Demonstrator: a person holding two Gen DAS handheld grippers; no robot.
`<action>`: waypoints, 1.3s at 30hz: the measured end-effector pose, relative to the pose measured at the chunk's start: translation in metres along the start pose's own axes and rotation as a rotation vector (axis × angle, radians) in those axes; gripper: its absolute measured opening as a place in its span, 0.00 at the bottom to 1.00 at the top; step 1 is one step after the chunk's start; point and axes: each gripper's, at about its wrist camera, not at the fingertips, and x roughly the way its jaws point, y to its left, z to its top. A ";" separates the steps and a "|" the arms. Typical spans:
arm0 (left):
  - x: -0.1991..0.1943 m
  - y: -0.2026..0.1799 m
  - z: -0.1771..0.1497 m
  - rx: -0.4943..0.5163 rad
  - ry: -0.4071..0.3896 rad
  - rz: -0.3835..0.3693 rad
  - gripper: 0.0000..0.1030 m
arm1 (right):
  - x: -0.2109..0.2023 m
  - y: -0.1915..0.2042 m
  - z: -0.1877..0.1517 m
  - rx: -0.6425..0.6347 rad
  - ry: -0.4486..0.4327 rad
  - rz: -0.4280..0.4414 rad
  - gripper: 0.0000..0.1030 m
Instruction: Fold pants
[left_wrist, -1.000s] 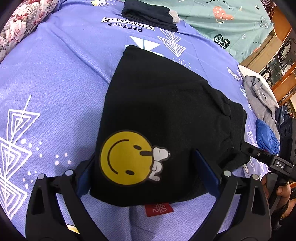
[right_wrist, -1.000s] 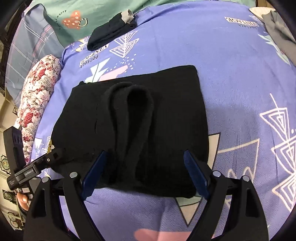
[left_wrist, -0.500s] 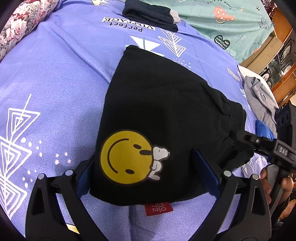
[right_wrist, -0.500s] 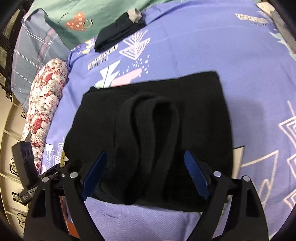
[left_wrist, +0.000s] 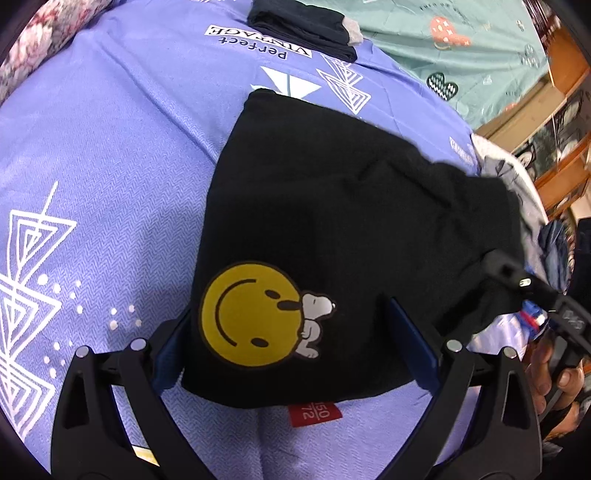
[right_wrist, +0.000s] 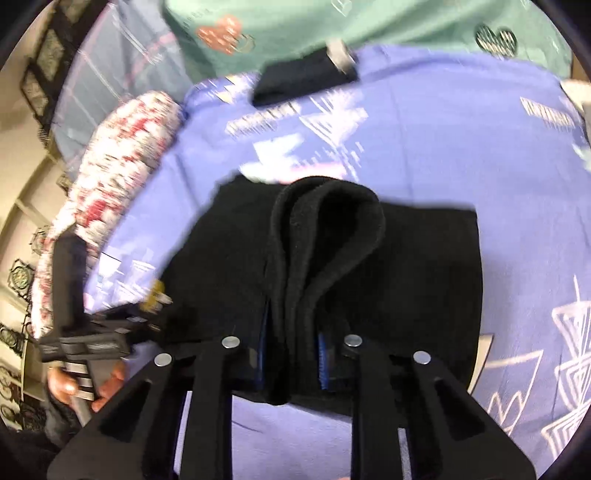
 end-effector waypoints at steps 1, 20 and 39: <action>-0.004 0.001 0.002 -0.017 -0.011 -0.007 0.94 | -0.009 0.005 0.006 -0.017 -0.031 0.023 0.20; 0.022 -0.034 0.012 0.085 0.023 0.062 0.95 | -0.007 -0.107 -0.004 0.134 0.033 -0.202 0.55; 0.079 -0.027 0.123 0.098 0.079 0.151 0.96 | 0.029 -0.121 0.035 0.139 -0.030 -0.295 0.22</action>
